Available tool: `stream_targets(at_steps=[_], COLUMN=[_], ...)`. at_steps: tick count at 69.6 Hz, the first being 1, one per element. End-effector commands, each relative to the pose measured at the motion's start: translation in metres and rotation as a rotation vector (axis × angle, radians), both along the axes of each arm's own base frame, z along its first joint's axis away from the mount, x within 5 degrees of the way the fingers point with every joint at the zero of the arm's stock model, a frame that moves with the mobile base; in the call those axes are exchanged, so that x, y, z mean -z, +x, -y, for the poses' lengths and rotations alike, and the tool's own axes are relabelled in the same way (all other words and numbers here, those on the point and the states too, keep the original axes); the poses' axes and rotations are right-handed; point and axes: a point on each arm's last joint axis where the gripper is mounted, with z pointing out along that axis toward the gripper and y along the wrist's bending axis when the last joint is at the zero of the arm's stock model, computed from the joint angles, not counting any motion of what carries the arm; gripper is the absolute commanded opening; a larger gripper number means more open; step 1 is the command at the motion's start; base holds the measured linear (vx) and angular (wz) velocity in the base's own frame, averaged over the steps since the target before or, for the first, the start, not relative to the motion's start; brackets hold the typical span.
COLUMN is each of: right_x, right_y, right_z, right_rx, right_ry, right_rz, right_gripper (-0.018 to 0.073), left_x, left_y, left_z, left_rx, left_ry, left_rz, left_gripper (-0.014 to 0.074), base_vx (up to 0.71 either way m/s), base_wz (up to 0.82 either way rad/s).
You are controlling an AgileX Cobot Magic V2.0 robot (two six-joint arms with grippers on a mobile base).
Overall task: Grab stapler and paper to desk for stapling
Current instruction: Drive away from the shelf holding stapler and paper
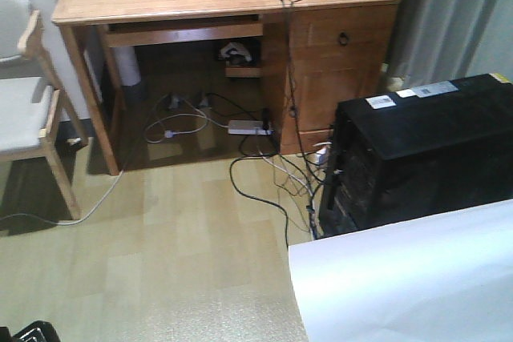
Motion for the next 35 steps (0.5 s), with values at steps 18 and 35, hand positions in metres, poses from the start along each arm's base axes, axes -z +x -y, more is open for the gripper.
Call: stream_targets(at_steps=[18,35], right_x=[-0.0017,-0.0017], right_y=[-0.0015,-0.0015], right_z=[-0.0008,-0.0008], right_rx=[-0.014,-0.014], right_ry=[0.006,0.006], right_rz=[0.036,0.036], right_gripper=[-0.001,-0.001], left_x=[-0.0184,-0.0184], left_y=[0.0013,0.0013], left_z=[-0.0007,-0.0007], left_rx=[-0.023,-0.023], left_ry=[-0.11,-0.11], left_rz=[0.074,0.074], left_gripper=[-0.0006,-0.0006], base_vx=[0.07,0.07], base_wz=[0.26,0.15])
